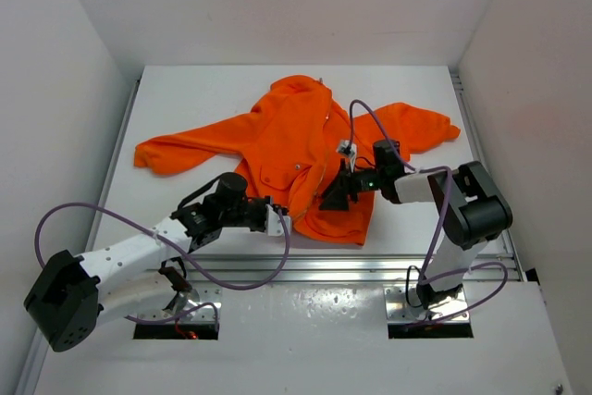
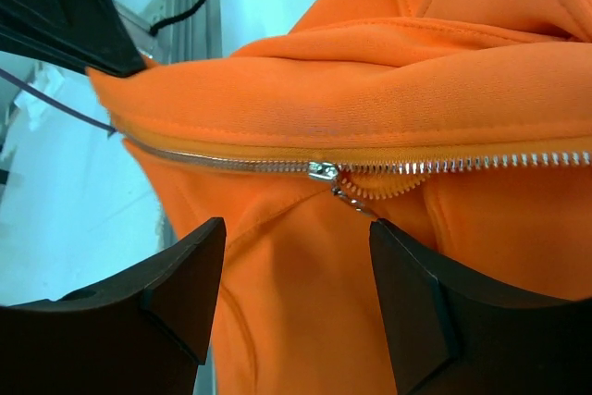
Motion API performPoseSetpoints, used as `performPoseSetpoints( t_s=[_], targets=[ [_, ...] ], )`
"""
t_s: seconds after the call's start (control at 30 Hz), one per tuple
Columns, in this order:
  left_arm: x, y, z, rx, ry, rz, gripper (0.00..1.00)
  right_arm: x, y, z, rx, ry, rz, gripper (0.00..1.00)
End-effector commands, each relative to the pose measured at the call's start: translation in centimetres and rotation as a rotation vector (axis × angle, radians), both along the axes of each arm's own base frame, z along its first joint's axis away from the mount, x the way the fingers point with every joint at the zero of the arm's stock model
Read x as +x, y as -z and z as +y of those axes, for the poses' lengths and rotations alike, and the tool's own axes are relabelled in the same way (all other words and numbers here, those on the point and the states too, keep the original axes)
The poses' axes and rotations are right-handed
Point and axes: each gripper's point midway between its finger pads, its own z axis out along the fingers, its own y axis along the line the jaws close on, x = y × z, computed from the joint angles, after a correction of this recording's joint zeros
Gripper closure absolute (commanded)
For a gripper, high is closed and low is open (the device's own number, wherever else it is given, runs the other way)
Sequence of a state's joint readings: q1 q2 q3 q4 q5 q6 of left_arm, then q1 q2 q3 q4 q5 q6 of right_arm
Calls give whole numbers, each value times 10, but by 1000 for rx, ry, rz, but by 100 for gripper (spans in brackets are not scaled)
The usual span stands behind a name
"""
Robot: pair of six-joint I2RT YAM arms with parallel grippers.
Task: Zip up the jacket
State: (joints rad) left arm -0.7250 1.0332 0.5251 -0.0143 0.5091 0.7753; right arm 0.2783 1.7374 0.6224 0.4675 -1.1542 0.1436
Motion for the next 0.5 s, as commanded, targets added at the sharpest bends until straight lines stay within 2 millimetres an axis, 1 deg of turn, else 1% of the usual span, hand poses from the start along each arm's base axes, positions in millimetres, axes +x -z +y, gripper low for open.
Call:
performPoseSetpoints(
  t_s=[0.0,0.03,0.07,0.1,0.13,0.17,0.3,0.4,0.43,0.47],
  targets=[
    [6,-33,-8,-73,14,-48,100,17,-2,7,-4,-18,-131,36],
    [6,-33,-8,-73,14,-48,100,17,1,7,-10,-19,-127,35],
    [6,-33,-8,-73,14,-48,100,23,4,7,-31,1,-144,35],
    [6,-33,-8,-73,14,-48,100,23,7,8,-50,3,-118,35],
    [6,-37,-10,-82,22,-52,100,24,9,9,-58,-3,-136,35],
    [6,-37,-10,-82,22,-52,100,25,10,9,-67,5,-135,35],
    [5,-37,-10,-85,19,-44,100,31,9,12,-67,19,-142,35],
    [5,-37,-10,-85,19,-44,100,33,5,18,-41,13,-142,35],
    [5,-37,-10,-85,19,-44,100,30,7,22,-42,2,-143,35],
    [5,-40,-10,-91,19,-51,100,32,4,24,-36,-1,-154,35]
  ],
)
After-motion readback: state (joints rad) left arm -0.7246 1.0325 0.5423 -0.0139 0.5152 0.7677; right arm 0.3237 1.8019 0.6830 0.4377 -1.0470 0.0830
